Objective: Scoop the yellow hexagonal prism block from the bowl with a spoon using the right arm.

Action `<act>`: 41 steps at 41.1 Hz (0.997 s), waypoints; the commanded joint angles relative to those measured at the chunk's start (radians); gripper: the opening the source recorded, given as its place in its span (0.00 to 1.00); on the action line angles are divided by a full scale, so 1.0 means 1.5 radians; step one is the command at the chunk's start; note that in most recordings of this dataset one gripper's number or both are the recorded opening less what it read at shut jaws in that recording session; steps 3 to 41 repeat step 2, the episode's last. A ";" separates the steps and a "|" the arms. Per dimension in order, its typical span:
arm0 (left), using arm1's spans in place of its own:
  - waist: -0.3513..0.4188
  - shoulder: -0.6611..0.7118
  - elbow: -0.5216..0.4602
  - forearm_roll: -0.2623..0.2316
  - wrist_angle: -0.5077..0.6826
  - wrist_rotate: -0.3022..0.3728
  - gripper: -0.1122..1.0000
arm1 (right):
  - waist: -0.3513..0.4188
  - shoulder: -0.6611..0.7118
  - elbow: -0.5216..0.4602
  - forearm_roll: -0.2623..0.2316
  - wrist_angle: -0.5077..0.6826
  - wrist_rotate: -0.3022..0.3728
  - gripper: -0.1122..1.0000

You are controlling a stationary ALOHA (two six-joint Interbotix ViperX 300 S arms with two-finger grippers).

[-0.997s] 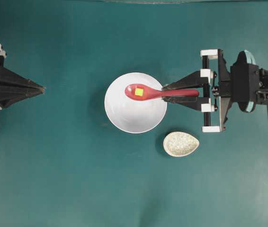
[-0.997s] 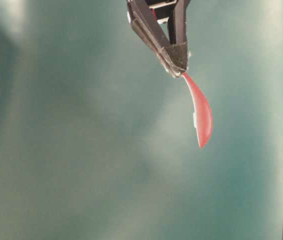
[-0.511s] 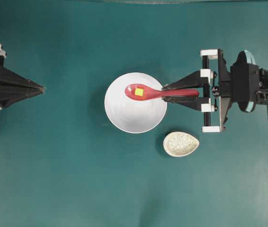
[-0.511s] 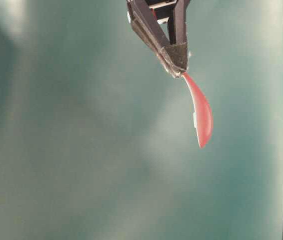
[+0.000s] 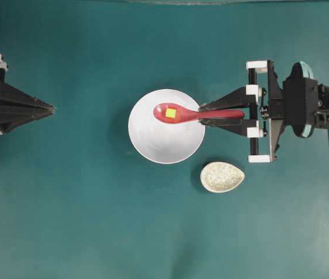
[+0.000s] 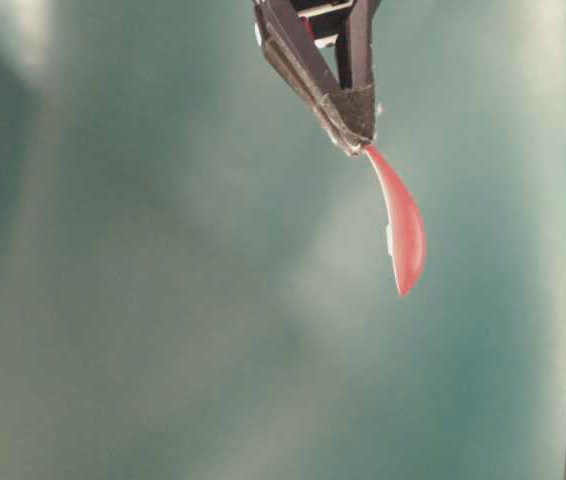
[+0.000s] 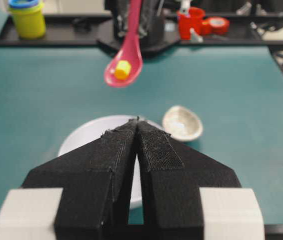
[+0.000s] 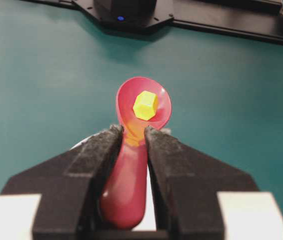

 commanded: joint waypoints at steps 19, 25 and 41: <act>0.000 0.006 -0.011 0.002 -0.007 0.000 0.10 | 0.000 -0.007 -0.012 0.000 -0.002 0.000 0.31; 0.000 0.006 -0.011 0.002 -0.007 0.000 0.10 | 0.000 -0.007 -0.012 0.000 -0.002 0.000 0.31; 0.000 0.006 -0.011 0.002 -0.007 0.000 0.10 | 0.000 -0.007 -0.012 0.000 -0.002 0.000 0.31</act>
